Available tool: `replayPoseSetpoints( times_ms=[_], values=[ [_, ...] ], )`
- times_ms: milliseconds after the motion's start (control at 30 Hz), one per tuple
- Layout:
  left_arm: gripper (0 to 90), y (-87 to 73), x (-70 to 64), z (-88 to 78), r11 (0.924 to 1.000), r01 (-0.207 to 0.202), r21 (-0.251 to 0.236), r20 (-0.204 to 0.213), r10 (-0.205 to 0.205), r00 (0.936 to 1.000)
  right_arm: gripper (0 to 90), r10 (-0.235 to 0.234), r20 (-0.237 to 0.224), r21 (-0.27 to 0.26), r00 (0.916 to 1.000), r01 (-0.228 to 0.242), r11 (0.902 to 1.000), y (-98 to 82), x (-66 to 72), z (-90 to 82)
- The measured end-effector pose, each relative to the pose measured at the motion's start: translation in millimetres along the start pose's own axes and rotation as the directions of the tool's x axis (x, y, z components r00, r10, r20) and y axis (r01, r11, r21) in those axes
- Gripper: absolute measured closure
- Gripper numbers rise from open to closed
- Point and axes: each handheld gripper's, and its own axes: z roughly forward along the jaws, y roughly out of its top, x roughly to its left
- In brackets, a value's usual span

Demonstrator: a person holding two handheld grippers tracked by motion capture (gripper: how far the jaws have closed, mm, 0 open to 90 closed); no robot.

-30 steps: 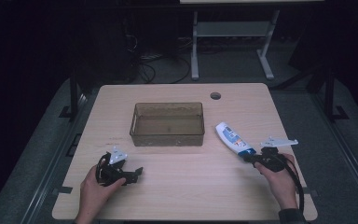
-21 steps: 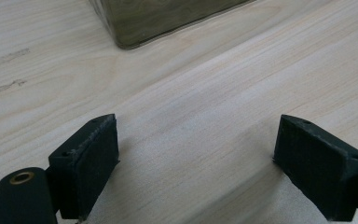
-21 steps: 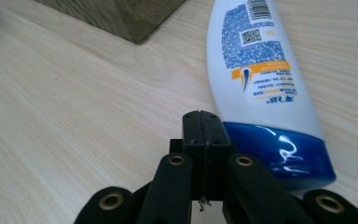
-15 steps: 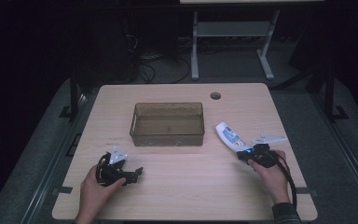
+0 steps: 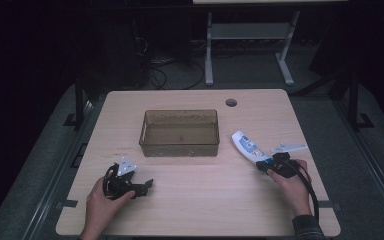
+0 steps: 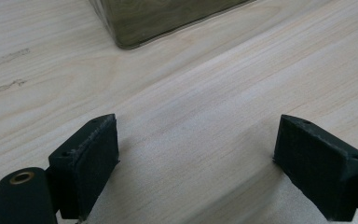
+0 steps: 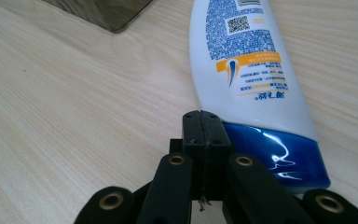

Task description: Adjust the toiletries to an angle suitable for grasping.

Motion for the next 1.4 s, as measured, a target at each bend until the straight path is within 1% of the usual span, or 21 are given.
replayPoseSetpoints(
  times_ms=[133, 233, 300, 400, 500, 533, 667, 900, 1000, 1100, 1133, 1167, 1233, 1267, 1400],
  values=[
    [12.5, 0.0, 0.0, 0.0, 1.0, 0.0, 0.0, 0.0, 0.0, 1.0, 90.0, -0.006, 0.006, 0.001, 1.0, 0.006, 1.0, -0.4, -2.2, 0.0],
    [12.5, 0.0, 0.1, -0.1, 1.0, -0.001, 0.001, 0.0, 0.001, 1.0, 90.0, 0.008, 0.012, 0.003, 0.9999, -0.008, 1.0, -0.7, -3.9, -1.7],
    [12.5, 0.0, 0.0, 0.0, 1.0, -0.001, 0.0, 0.0, 0.001, 1.0, 90.0, 0.002, 0.018, 0.001, 0.9998, -0.002, 1.0, -0.5, -6.3, -2.2],
    [12.5, 0.0, 0.1, -0.1, 1.0, -0.002, 0.001, 0.0, 0.002, 1.0, 90.0, 0.017, 0.027, 0.004, 0.9995, -0.018, 0.9998, 0.6, -9.3, -2.9],
    [12.5, 0.0, 0.1, -0.1, 1.0, -0.001, 0.001, 0.0, 0.001, 1.0, 90.0, 0.025, 0.031, 0.001, 0.9992, -0.025, 0.9997, 0.9, -13.1, -2.7],
    [12.5, 0.0, 0.1, -0.1, 1.0, -0.002, 0.002, 0.0, 0.002, 1.0, 90.0, 0.021, 0.035, -0.001, 0.9992, -0.021, 0.9998, 0.7, -15.0, -2.2],
    [12.5, 0.0, 0.1, -0.1, 1.0, -0.002, 0.002, 0.0, 0.002, 1.0, 90.0, 0.038, 0.044, 0.0, 0.9983, -0.038, 0.9993, 1.0, -18.6, -2.7],
    [12.5, -0.2, -0.1, -0.4, 1.0, 0.0, 0.002, 0.0, 0.0, 1.0, 90.0, 0.046, 0.068, -0.003, 0.9967, -0.046, 0.999, 4.1, -25.6, -4.3],
    [12.5, -0.2, -0.3, -0.2, 1.0, 0.002, -0.001, -0.001, -0.002, 1.0, 90.0, 0.047, 0.081, -0.005, 0.9955, -0.047, 0.9989, 4.7, -29.1, -4.6],
    [12.5, -0.2, -0.4, -0.1, 1.0, 0.004, -0.002, 0.0, -0.004, 1.0, 90.0, 0.064, 0.095, -0.007, 0.9935, -0.064, 0.9979, 5.4, -33.4, -5.0],
    [12.5, -0.2, -0.4, -0.2, 1.0, 0.003, -0.002, 0.0, -0.003, 1.0, 90.0, 0.064, 0.099, -0.011, 0.9931, -0.063, 0.998, 5.5, -35.4, -5.0],
    [12.5, -0.2, -0.4, -0.2, 1.0, 0.003, -0.002, 0.0, -0.003, 1.0, 90.0, 0.073, 0.101, -0.01, 0.9922, -0.073, 0.9973, 5.3, -36.6, -5.3],
    [12.6, -0.2, -0.4, -0.1, 1.0, 0.004, -0.002, 0.0, -0.004, 1.0, 90.0, 0.076, 0.106, -0.019, 0.9914, -0.074, 0.9971, 5.0, -40.1, -5.8],
    [12.5, -0.2, -0.4, -0.2, 1.0, 0.004, -0.002, 0.0, -0.004, 1.0, 90.0, 0.09, 0.109, -0.019, 0.99, -0.088, 0.9959, 4.9, -41.0, -6.3],
    [12.6, -0.3, -0.3, -0.2, 1.0, 0.003, -0.001, 0.0, -0.003, 1.0, 90.0, 0.104, 0.128, -0.029, 0.9863, -0.101, 0.9944, 4.8, -48.3, -7.3]
  ],
)
